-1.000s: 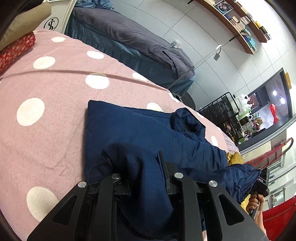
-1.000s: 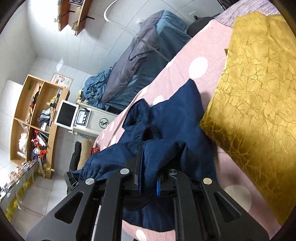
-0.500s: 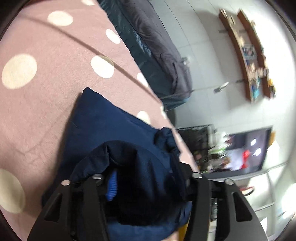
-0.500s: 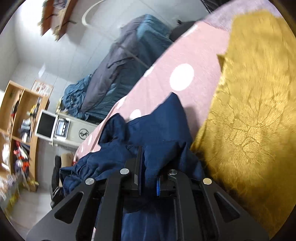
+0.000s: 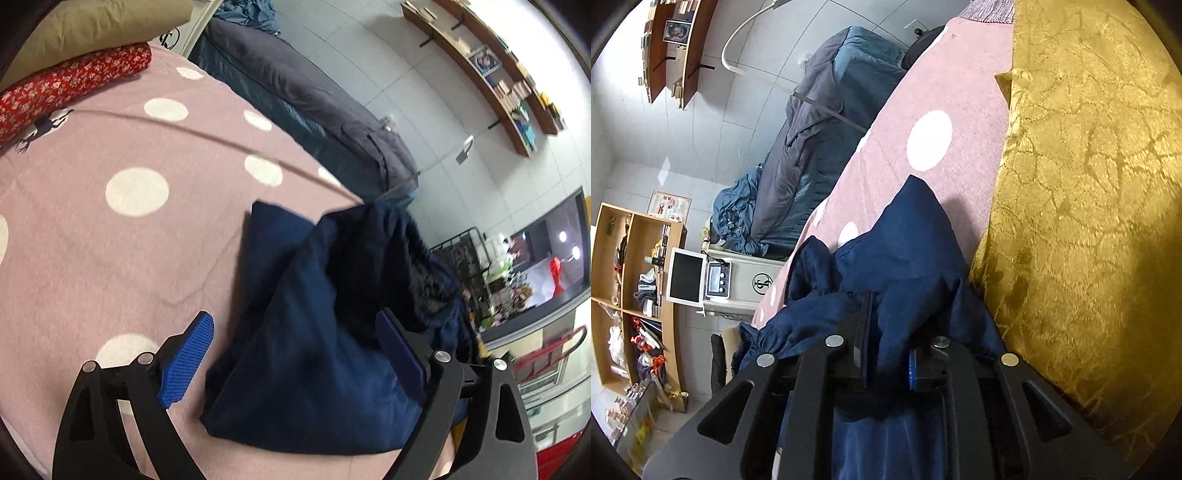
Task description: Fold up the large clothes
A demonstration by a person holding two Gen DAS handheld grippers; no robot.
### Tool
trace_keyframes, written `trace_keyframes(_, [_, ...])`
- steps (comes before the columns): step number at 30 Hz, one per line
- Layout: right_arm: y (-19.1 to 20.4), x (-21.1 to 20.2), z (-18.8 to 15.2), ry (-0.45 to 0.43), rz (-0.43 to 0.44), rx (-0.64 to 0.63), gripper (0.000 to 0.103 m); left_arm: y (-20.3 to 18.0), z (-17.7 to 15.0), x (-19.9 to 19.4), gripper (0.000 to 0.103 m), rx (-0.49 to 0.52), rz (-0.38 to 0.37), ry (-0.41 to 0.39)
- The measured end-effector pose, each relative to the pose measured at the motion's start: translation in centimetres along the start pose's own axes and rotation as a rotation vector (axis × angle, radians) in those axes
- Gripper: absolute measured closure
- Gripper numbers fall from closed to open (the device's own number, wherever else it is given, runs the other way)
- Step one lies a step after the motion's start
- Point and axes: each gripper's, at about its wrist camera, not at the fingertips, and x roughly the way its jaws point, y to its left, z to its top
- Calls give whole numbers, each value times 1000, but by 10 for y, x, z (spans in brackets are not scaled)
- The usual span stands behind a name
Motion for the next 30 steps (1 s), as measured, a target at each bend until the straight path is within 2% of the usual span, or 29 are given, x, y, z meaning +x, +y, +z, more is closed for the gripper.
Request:
trace_keyframes(3, [5, -12, -7, -3, 40, -3, 67, -3, -21, 6, 16, 39, 18, 11])
trace_keyframes(5, [6, -22, -11, -20, 83, 7, 42, -6, -30, 7, 15, 50, 31, -5])
trace_keyframes(7, [3, -41, -17, -90, 112, 46, 26, -6, -38, 7, 14, 43, 50, -27])
trace_keyframes(10, [-9, -55, -22, -122, 181, 116, 25, -4, -46, 10, 14, 23, 75, -38])
trace_keyframes(12, [-12, -65, -34, -152, 170, 129, 25, -7, -51, 11, 14, 38, 97, -46])
trace_keyframes(14, [-2, -70, -47, -180, 100, 33, 25, -13, -55, 12, 14, 69, 118, -52])
trace_keyframes(17, [23, -71, -77, -258, -152, -234, 25, -24, -58, 16, 13, 135, 161, -57])
trace_keyframes(19, [38, -63, -98, -278, -302, -409, 25, -30, -57, 21, 11, 170, 178, -57])
trace_keyframes(24, [66, -41, -125, -272, -443, -710, 25, -39, -48, 36, 11, 231, 200, -51])
trace_keyframes(30, [77, -8, -105, -228, -488, -788, 25, -54, -30, 64, 11, 358, 222, -13])
